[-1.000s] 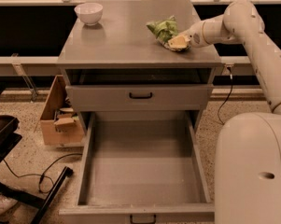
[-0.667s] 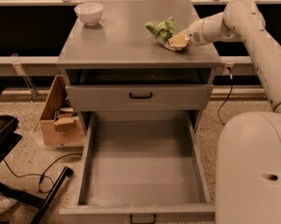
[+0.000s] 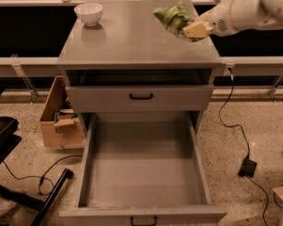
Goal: Place green jalapeno chip bag into middle drawer
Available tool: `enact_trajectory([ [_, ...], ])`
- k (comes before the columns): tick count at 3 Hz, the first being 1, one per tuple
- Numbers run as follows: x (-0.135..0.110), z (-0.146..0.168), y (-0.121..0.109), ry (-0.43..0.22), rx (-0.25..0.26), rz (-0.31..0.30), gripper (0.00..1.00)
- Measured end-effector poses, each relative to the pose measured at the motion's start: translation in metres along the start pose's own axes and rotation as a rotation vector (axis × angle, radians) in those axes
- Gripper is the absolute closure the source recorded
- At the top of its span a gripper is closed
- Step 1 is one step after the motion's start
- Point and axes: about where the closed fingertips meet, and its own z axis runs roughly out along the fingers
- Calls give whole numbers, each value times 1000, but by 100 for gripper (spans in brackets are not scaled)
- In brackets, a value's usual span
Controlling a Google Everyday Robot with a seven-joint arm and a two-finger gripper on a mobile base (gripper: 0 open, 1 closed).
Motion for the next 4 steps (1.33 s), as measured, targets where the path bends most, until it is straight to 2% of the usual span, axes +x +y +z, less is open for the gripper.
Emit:
enact_trajectory([
  [1, 25, -30, 57, -2, -113, -15, 100],
  [2, 82, -14, 127, 17, -325, 67, 100],
  [3, 126, 0, 192, 63, -524, 138, 100],
  [4, 154, 21, 223, 171, -614, 189, 100],
])
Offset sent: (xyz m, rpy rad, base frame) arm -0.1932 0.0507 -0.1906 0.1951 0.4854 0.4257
